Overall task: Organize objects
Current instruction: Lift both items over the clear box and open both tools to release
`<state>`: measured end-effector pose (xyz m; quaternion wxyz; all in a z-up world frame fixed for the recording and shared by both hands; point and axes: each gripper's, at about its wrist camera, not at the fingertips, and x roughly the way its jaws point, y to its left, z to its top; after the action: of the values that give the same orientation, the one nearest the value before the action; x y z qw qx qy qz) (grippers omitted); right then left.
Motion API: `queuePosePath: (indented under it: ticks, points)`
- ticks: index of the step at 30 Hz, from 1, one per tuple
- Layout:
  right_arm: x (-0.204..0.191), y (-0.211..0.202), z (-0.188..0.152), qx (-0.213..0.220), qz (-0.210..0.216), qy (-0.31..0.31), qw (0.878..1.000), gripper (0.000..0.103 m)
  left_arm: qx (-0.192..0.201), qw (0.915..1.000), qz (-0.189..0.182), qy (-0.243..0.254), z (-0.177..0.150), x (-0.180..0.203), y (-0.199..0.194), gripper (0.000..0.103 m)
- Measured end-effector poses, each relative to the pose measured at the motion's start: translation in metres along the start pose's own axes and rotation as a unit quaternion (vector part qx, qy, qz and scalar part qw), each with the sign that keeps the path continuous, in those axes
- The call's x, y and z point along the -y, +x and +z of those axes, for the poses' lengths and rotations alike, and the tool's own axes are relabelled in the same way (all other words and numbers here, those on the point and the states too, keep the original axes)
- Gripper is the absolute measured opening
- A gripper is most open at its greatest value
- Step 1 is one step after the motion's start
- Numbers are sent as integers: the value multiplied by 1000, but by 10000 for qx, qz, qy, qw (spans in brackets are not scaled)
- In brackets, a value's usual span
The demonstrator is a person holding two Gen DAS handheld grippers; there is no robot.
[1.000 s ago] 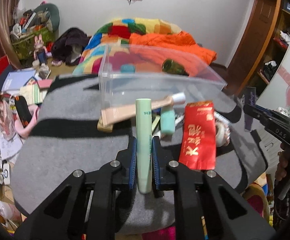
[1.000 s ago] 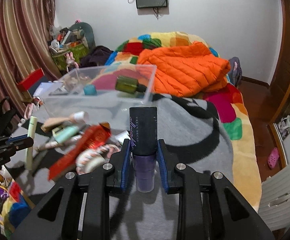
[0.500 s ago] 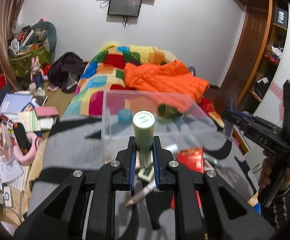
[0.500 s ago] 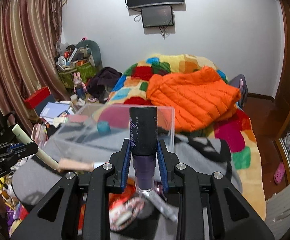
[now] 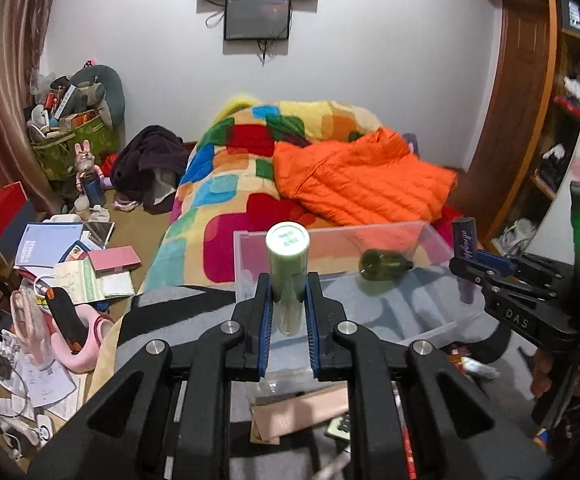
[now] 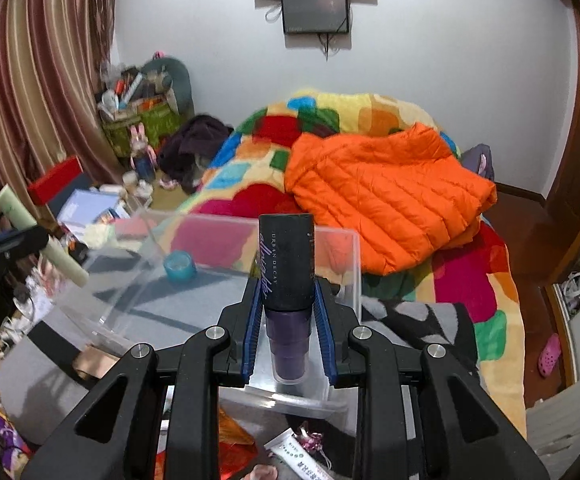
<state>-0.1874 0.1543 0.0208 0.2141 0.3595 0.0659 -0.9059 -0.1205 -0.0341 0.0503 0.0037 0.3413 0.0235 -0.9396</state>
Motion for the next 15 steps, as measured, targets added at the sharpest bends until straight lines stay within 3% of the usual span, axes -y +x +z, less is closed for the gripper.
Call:
queuePosePath:
  ticks: [7, 15]
  points:
    - [-6, 32, -9, -495, -105, -300, 9983, 23, -417, 9984, 209, 305, -11, 10, 44, 15]
    - [-10, 44, -10, -739, 11, -387, 9965, 23, -775, 9952, 4, 592, -23, 31, 70, 15]
